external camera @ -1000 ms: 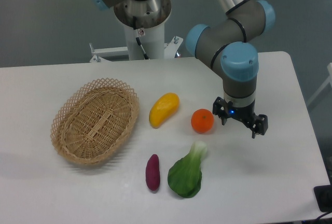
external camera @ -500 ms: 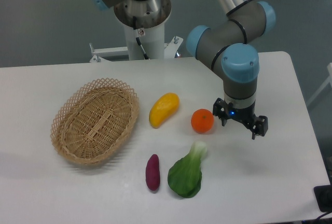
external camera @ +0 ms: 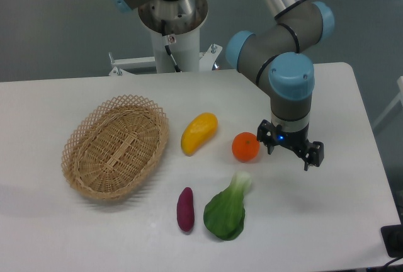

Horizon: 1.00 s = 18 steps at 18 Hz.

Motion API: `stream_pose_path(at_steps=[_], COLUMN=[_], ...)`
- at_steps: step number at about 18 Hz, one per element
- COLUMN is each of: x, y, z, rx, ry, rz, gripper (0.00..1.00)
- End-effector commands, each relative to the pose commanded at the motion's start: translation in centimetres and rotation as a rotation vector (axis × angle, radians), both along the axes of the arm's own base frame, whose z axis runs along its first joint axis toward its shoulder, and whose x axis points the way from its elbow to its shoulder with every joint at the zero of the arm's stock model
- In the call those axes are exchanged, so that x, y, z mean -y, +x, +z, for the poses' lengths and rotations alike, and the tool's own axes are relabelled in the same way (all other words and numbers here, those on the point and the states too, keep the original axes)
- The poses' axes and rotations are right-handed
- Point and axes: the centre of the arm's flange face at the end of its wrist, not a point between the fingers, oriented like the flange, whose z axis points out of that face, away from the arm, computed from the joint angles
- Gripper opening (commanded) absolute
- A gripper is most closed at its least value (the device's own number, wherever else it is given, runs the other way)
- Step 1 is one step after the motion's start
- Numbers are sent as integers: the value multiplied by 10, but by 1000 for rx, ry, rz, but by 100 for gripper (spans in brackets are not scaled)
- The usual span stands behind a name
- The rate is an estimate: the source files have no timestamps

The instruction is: Place the orange on the table

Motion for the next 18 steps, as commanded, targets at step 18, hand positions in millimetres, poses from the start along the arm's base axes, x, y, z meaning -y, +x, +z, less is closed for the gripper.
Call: stream_pose_path(at_steps=[18], x=[-3], y=[3], z=[0], rx=[2], ry=[7], rz=[3], gripper=[100])
